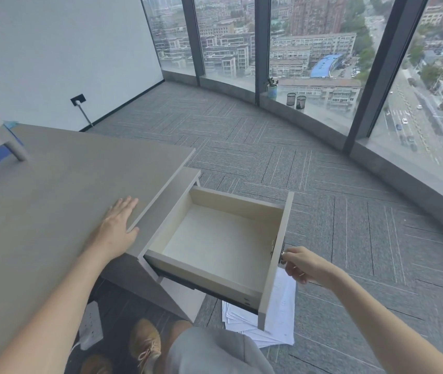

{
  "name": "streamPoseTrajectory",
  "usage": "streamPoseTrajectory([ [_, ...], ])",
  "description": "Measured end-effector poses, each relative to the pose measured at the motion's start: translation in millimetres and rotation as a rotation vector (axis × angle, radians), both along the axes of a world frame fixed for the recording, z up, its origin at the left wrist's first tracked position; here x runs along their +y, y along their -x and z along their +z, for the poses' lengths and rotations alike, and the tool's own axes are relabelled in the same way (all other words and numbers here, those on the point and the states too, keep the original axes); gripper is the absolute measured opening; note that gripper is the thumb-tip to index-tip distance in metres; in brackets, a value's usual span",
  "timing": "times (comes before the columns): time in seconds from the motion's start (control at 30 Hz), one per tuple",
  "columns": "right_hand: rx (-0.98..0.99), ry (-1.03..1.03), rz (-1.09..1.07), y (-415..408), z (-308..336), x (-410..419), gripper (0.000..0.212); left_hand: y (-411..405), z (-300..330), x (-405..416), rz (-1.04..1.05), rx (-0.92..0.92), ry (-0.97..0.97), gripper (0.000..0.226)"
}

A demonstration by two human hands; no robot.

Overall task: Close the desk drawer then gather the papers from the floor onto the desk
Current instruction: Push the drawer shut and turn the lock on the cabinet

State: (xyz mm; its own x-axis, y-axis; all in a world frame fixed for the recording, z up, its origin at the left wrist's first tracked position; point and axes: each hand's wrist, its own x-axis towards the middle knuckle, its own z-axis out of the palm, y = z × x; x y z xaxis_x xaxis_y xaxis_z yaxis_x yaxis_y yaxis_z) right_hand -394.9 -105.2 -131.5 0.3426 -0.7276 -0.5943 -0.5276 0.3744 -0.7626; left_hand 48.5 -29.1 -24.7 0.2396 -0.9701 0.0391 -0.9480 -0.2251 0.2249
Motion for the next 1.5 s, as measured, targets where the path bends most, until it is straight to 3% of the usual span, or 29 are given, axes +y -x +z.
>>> streamPoseTrajectory([
  [0.33, -0.032, -0.065, 0.072, -61, -1, -21, 0.017, -1, -2, 0, 0.006, -0.005, 0.021, 0.074],
  [0.57, -0.050, -0.141, 0.123, -128, -2, -32, 0.028, -3, -3, 0, -0.003, 0.005, 0.046, 0.075],
  [1.0, -0.108, -0.195, 0.092, -239, -10, -51, 0.029, -5, -5, -2, -0.016, -0.001, 0.067, 0.076],
  [1.5, -0.150, -0.224, 0.059, -300, -20, -63, 0.031, -1, -3, 1, -0.022, -0.027, 0.083, 0.075],
])
